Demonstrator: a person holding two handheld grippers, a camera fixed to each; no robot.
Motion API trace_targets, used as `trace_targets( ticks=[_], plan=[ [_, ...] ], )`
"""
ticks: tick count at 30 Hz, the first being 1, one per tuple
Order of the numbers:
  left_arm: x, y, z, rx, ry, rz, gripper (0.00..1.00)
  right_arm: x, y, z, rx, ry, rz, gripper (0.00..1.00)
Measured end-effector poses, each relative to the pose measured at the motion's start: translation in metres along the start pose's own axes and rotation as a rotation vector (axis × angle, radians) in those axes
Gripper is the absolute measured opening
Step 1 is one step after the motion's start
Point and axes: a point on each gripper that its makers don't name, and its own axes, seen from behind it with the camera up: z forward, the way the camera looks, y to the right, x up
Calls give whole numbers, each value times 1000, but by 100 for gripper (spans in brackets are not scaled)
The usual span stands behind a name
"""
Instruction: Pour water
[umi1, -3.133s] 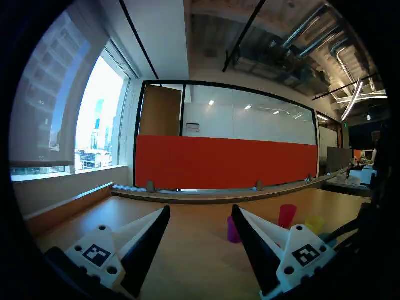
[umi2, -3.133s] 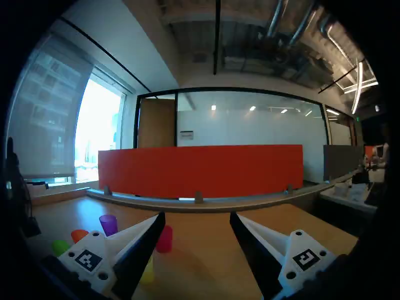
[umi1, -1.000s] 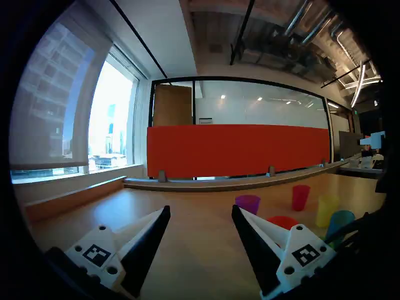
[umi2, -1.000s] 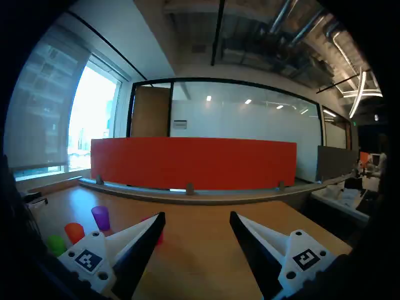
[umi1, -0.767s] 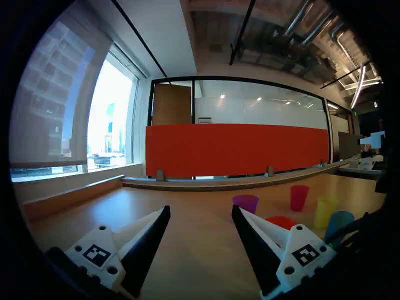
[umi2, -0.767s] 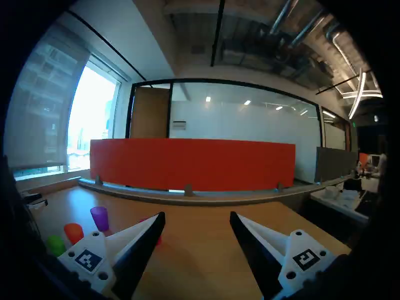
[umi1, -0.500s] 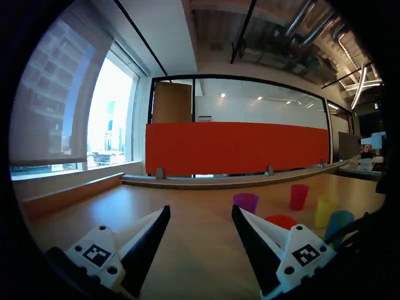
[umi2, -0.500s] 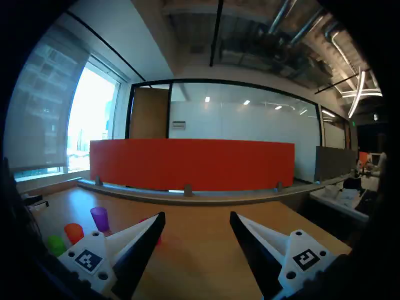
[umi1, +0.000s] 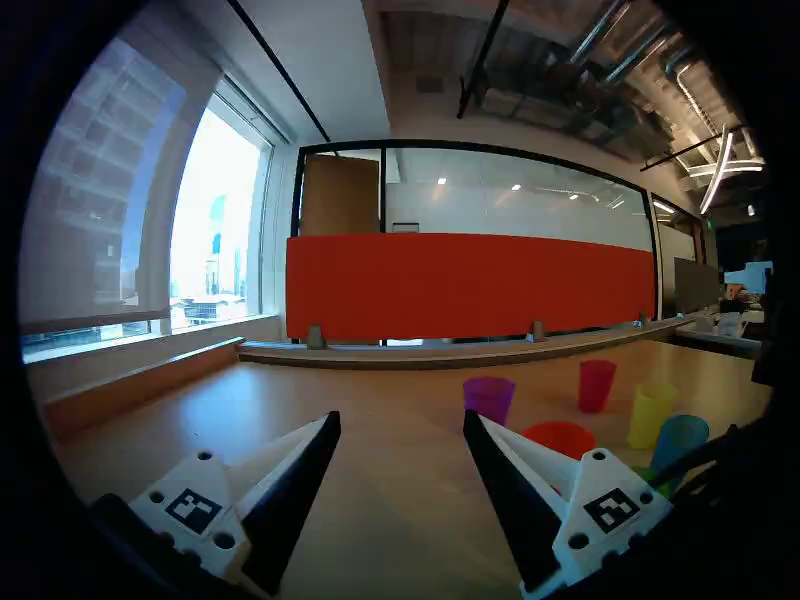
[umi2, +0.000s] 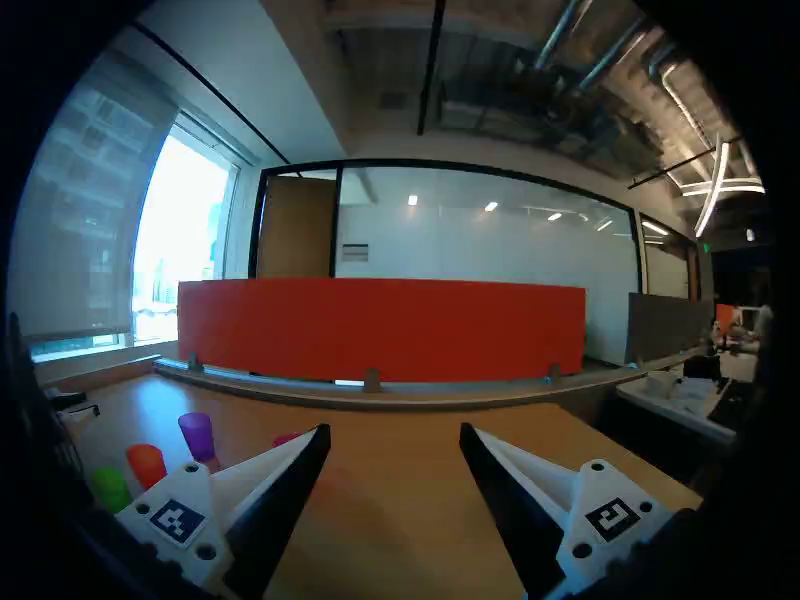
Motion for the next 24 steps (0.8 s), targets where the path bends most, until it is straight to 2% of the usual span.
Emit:
trace_targets(
  ticks=[9, 24],
  plan=[
    [0, 0, 0, -2, 0, 0, 91, -1, -1, -3, -6, 37, -29, 100],
    [0, 0, -1, -2, 0, 0, 91, -30, 4, 0, -33, 82, -53, 100]
  ],
)
